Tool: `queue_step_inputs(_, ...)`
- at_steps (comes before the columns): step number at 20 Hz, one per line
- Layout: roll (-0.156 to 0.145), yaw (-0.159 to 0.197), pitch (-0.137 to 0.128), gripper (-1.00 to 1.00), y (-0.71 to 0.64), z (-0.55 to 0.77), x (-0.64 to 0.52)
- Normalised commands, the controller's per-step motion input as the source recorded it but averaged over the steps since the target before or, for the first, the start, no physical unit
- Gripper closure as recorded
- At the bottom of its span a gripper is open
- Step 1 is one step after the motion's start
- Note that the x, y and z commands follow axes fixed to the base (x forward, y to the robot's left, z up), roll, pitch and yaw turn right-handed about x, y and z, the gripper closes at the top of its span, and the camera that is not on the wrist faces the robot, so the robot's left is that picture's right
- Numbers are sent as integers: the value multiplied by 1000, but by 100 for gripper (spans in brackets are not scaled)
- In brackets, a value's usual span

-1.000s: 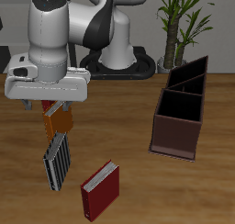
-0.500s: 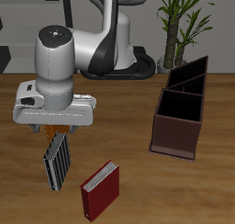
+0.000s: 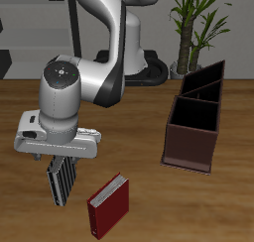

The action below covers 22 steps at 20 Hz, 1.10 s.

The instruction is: Place the striped book into the left desk caddy's back compartment

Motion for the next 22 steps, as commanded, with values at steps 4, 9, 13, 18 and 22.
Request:
queue_step_inputs(4, 31, -6, 42, 100, 159, -335, 62)
queue_step_inputs(9, 38, -47, 53, 100, 113, -190, 20)
queue_step_inputs(13, 12, -27, -26, 100, 59, 289, -151)
queue_step_inputs(18, 8, 5, -112, 100, 364, 807, -535)
queue_step_inputs(22, -54, -39, -37, 100, 471, 683, -579)
